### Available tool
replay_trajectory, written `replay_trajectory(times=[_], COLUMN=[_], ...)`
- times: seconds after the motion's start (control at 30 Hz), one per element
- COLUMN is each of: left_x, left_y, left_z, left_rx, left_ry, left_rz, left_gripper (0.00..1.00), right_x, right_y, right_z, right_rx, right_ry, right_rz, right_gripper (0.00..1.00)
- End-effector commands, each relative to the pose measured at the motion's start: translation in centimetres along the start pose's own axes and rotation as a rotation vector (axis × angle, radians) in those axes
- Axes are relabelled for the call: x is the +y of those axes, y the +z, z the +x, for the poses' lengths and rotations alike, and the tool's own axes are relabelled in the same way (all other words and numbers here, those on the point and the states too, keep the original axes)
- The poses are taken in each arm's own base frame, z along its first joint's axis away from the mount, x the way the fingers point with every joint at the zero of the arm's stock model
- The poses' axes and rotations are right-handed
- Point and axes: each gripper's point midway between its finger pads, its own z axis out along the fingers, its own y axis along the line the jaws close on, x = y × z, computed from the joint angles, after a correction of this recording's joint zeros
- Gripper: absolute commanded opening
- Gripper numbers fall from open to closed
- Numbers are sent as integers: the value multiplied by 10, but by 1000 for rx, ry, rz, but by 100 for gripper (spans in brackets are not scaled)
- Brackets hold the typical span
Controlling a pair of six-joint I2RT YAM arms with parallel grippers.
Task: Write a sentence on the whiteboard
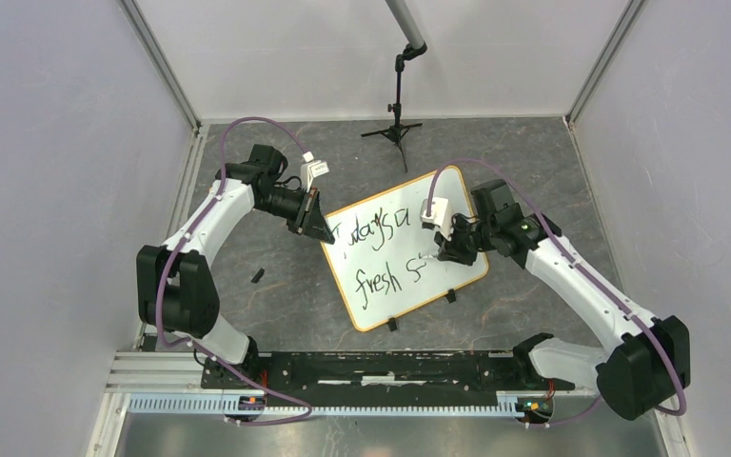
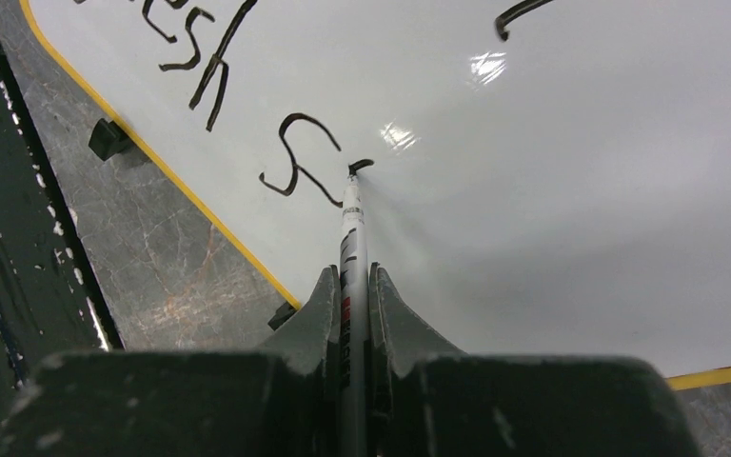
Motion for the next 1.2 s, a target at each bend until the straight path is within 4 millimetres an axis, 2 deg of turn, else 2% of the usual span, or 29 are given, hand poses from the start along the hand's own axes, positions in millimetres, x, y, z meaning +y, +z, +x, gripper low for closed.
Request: replay_trajectory(times=[0.0,0.33,0.5,0.77,1.03,1.17], left_x=[29,30,30,31,29,29], left_y=[1,2,2,2,2,2], left_z=[-2,1,1,1,1,0], left_rx=[24,30,30,31,29,26], left_ry=[107,105,103,105,104,104], left_rz=[-123,-124,-123,-124,-123,-121], left_gripper=[3,2,2,3,2,3], right_x=[5,20,20,8,8,5], right_y=[2,4,3,-7,-19,-20], right_z=[13,34,35,26,-6,0], right_rx=[10,48,59,66,-19,-4], right_ry=[-6,0,-11,-43,-45,-31], right_rz=[3,-30,-30,15,-1,16], right_gripper=[0,0,0,0,0,0])
